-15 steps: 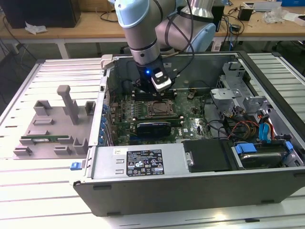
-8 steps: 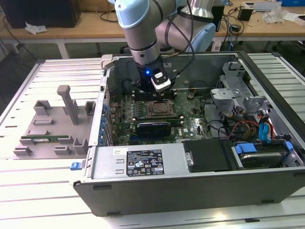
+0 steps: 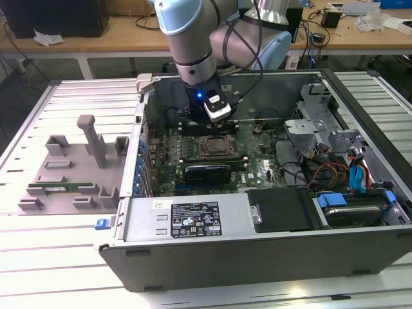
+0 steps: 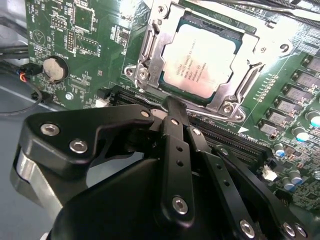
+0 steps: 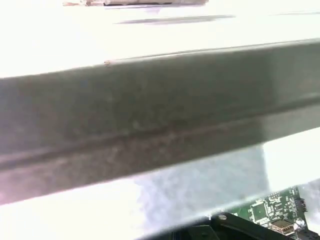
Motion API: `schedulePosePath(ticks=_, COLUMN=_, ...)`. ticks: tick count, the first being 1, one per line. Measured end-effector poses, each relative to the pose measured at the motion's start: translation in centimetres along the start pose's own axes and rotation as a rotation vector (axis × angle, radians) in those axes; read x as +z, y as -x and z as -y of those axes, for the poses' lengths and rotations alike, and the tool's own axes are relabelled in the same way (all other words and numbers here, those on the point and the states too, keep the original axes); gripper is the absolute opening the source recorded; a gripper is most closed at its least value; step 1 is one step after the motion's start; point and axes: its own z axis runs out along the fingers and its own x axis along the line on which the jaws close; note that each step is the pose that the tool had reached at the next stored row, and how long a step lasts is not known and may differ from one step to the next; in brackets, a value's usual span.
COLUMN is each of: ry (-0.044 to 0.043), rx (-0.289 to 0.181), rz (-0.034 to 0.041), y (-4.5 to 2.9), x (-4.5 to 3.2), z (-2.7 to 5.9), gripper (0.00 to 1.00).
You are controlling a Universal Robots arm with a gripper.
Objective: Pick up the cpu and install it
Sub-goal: 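Install the first cpu locking lever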
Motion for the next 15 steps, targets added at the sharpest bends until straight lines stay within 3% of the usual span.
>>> schedulePosePath(ticks=6, ry=-0.0001, rx=0.000, rz=0.0000, y=0.18, x=-0.75, z=-0.10, gripper=0.11)
schedulePosePath(ticks=15, ry=-0.0003, rx=0.000, rz=0.0000, y=0.16, x=-0.76, z=-0.15, gripper=0.11)
